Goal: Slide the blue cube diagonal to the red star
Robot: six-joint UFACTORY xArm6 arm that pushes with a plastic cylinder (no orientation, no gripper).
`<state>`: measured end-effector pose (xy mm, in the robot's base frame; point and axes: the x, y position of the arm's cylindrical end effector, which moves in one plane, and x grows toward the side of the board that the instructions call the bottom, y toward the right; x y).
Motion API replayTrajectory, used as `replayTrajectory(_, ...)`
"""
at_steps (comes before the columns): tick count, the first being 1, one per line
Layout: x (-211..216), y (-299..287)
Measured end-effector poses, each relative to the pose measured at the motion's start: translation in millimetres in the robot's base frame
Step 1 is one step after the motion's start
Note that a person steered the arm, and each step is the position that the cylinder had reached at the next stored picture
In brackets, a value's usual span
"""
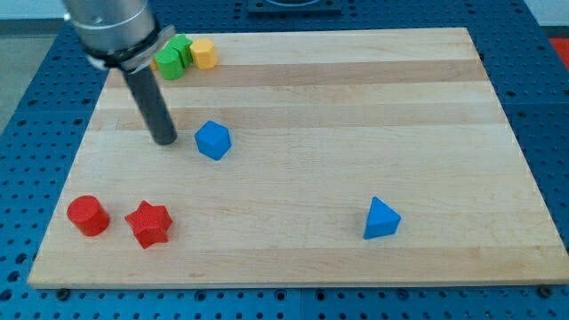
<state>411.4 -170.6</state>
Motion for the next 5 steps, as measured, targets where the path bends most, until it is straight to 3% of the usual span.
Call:
replayTrajectory(1, -2.6, 67.5)
replayTrajectory(2, 22.5, 138.3)
replayTrajectory(3, 2.5, 138.7)
replayTrajectory(4, -28.7, 82.9)
replayTrajectory(5, -1.5, 18.6)
